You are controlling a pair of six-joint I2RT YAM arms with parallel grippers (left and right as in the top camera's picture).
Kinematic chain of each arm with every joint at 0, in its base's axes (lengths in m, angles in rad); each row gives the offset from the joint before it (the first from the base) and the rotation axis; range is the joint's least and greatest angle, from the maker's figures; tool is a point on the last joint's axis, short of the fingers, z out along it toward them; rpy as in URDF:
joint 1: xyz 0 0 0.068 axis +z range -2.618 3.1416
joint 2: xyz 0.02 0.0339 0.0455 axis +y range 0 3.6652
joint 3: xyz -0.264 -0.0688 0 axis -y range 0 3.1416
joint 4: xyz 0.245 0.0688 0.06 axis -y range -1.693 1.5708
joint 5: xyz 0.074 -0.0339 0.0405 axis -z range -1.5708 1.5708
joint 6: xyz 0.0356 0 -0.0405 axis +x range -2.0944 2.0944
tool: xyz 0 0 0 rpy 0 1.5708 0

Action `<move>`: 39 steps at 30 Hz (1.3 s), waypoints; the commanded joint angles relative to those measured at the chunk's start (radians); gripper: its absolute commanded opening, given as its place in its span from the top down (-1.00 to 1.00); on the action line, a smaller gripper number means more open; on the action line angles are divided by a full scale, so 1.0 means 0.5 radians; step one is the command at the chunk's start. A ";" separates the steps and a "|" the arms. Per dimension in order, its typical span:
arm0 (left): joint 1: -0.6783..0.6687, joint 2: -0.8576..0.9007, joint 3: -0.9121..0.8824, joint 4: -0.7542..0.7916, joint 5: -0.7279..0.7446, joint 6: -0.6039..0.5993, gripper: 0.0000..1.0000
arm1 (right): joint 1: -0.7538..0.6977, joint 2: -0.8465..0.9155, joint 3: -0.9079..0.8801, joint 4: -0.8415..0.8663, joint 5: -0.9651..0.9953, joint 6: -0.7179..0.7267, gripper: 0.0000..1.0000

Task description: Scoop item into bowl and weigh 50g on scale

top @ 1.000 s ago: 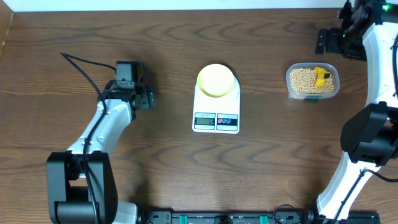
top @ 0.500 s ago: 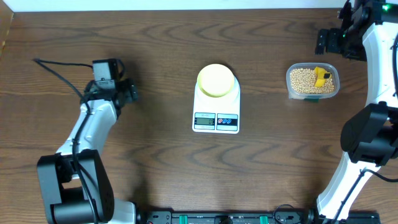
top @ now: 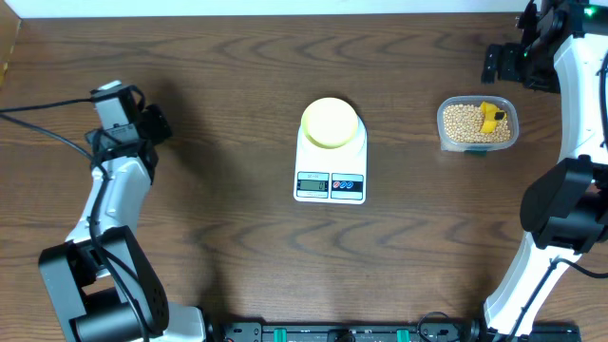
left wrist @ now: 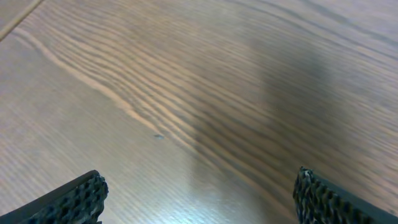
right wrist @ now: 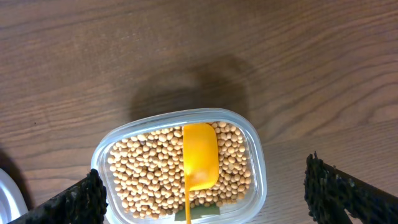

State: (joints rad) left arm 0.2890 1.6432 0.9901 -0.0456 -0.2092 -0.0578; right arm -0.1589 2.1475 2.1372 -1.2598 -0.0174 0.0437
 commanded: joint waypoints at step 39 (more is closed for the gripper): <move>-0.981 -0.974 0.022 -0.873 0.509 -0.091 -0.96 | -0.007 -0.001 0.028 0.000 0.023 -0.001 -0.99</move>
State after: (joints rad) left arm -0.1478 1.1461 0.9955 -0.4755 0.0334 -0.0788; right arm -0.1589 2.1475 2.1372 -1.2598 -0.0174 0.0437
